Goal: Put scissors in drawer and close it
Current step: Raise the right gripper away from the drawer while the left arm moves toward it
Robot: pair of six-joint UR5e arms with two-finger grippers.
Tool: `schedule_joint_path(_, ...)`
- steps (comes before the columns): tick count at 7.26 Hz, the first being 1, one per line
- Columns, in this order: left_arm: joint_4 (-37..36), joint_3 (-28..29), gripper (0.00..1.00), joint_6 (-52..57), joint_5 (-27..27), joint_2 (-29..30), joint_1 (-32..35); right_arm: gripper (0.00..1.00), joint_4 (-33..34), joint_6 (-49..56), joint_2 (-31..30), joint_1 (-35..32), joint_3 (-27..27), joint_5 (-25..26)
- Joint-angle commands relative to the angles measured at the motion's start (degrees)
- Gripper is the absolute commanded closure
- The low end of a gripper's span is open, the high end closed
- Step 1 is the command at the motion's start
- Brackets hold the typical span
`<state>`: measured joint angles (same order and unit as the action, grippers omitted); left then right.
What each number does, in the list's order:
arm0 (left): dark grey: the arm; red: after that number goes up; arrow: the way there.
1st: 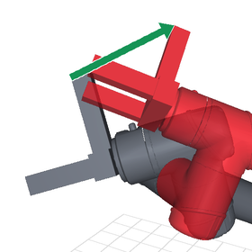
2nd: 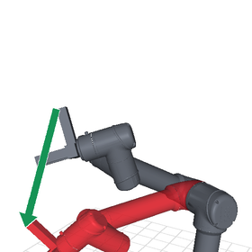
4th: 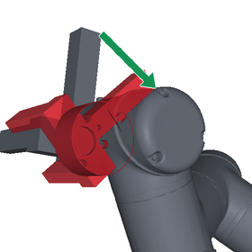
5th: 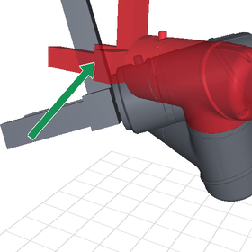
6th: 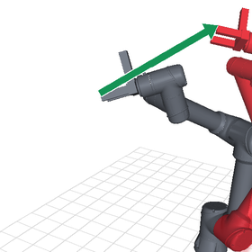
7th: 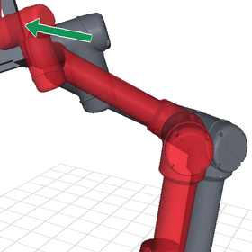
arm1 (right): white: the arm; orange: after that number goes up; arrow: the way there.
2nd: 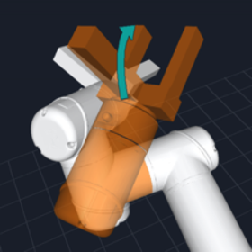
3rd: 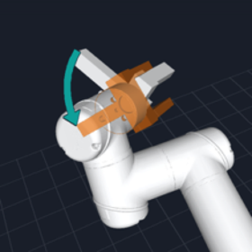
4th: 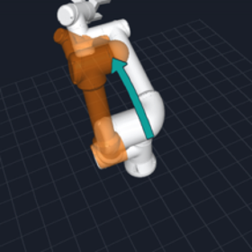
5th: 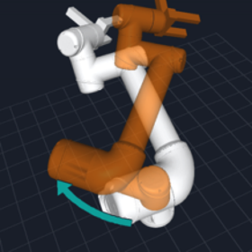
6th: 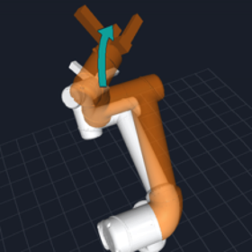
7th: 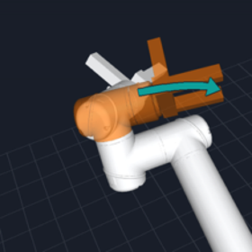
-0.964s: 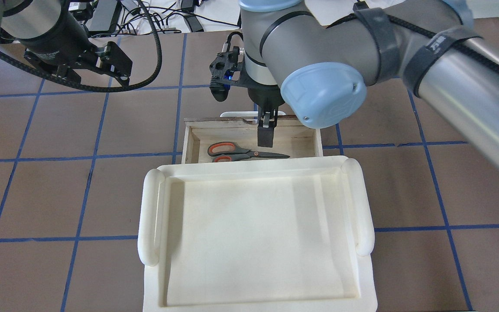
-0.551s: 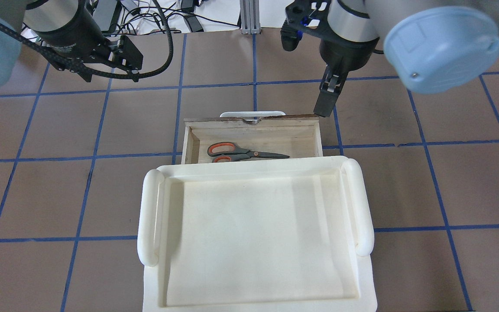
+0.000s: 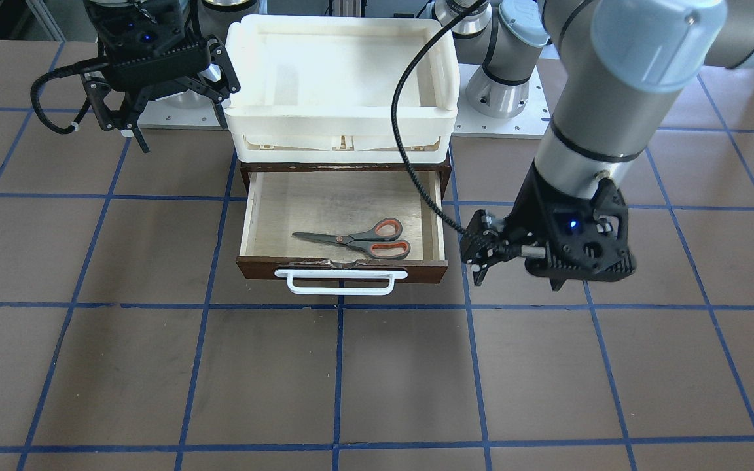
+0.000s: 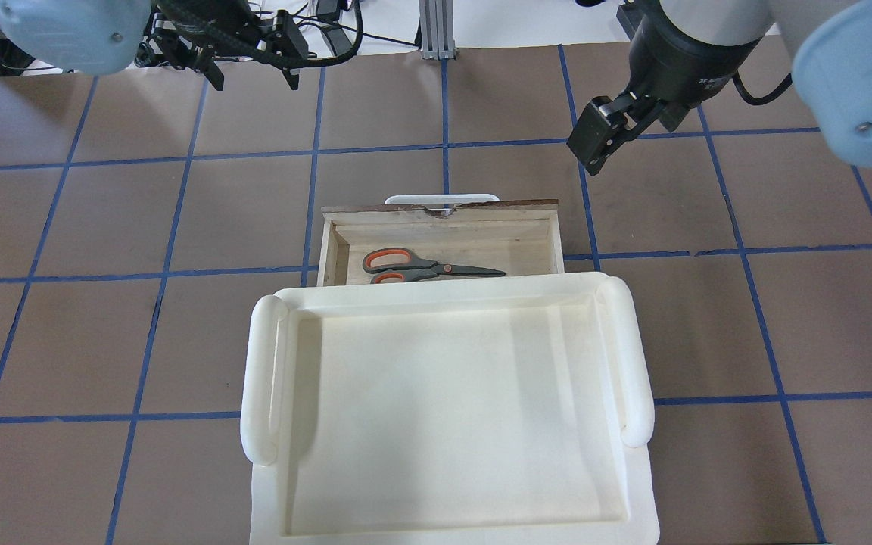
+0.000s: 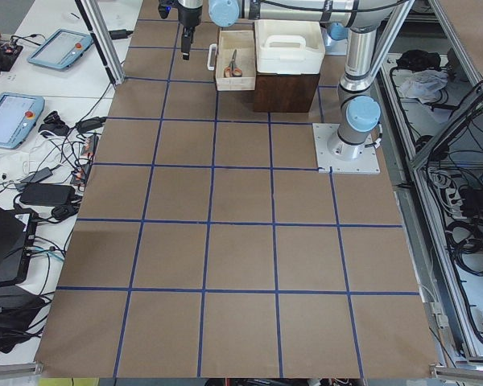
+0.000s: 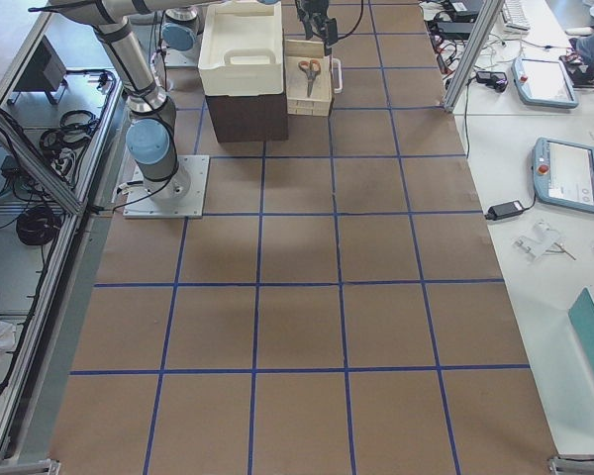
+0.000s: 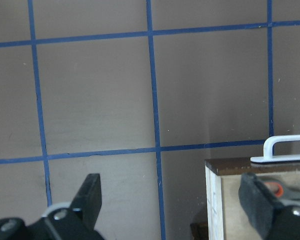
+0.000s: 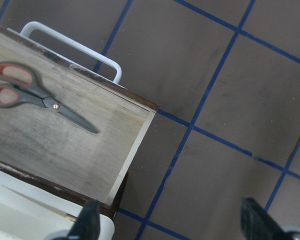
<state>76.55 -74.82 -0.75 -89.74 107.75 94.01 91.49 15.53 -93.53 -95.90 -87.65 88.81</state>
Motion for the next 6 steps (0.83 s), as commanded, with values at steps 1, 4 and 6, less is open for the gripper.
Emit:
schedule_joint_path(1, -6.6, 2.0, 0.00, -3.7, -0.9, 7.2, 3.7, 0.00, 0.1, -15.7, -0.6, 0.0, -0.2, 0.2)
schedule_joint_path(4, -6.4, 2.1, 0.00, -3.0, 2.2, 13.4, 5.5, 0.00, -1.0, -21.0, -1.3, 0.3, -0.3, 0.4)
schedule_joint_path(6, -2.0, 2.4, 0.00, -3.0, 1.5, 15.6, 7.4, 0.00, -0.5, -21.3, -1.7, 0.2, -0.8, 0.3)
